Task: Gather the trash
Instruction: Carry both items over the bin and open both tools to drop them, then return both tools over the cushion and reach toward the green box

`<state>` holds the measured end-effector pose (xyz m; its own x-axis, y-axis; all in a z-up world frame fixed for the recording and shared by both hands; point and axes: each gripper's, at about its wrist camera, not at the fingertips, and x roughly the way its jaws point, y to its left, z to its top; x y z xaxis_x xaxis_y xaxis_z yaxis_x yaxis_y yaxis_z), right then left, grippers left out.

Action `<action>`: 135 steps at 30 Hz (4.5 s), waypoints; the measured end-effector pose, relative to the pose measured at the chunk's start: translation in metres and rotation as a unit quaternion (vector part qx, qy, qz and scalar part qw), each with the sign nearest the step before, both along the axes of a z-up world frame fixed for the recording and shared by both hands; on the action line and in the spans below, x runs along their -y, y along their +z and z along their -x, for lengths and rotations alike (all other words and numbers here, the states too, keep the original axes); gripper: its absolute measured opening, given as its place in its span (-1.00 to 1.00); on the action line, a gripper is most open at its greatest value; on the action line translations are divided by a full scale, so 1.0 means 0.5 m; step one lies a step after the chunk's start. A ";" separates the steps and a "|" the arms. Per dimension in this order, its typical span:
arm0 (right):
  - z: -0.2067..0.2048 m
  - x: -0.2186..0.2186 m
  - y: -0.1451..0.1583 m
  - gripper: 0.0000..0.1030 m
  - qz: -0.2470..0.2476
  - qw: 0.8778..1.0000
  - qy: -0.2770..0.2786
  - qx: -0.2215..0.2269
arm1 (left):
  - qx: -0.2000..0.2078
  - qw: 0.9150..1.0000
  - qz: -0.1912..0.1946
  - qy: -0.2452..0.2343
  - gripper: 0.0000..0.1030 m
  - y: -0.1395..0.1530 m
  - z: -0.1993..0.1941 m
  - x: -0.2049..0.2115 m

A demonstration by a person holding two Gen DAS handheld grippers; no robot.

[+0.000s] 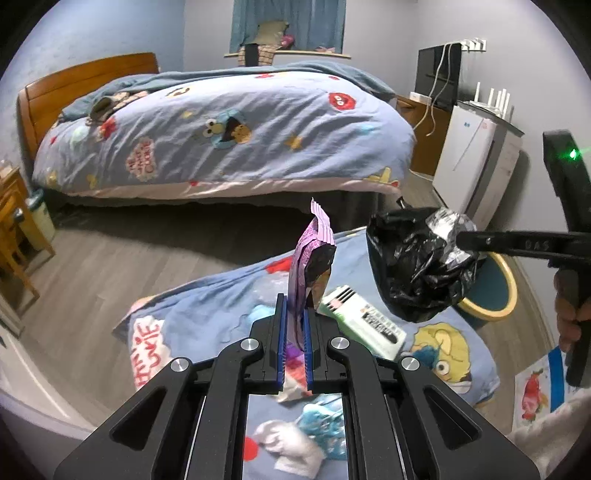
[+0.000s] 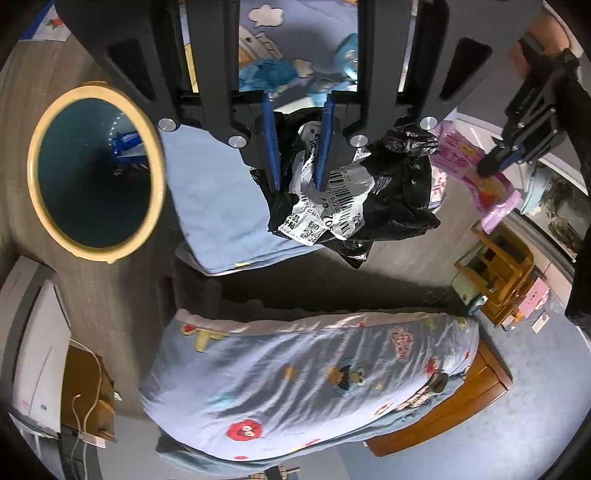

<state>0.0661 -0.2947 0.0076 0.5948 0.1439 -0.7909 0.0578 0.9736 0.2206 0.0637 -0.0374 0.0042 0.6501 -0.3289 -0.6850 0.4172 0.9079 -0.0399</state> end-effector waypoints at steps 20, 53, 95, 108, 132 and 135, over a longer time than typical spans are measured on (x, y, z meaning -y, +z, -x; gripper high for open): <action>0.029 0.199 -0.028 -0.63 0.004 0.998 -0.057 0.002 | -0.019 0.998 0.004 -0.066 -0.83 -0.029 -0.016 0.224; 0.122 0.564 -0.110 -0.63 -0.076 0.954 -0.288 -0.035 | -0.030 0.985 -0.034 -0.168 -0.83 -0.092 -0.007 0.626; 0.027 0.258 0.011 0.89 0.036 0.990 -0.131 0.021 | 0.016 0.999 -0.031 -0.022 0.84 0.032 -0.005 0.200; 0.000 0.095 -0.002 0.89 0.063 0.997 -0.052 0.009 | 0.004 0.998 -0.016 0.058 0.85 0.013 0.007 0.033; -0.098 -0.098 -0.230 0.89 0.103 0.986 0.076 -0.110 | -0.086 0.990 -0.065 0.088 0.85 -0.137 -0.079 -0.078; -0.102 -0.107 -0.253 0.89 0.103 0.983 0.089 -0.122 | -0.091 0.989 -0.070 0.092 0.85 -0.149 -0.086 -0.080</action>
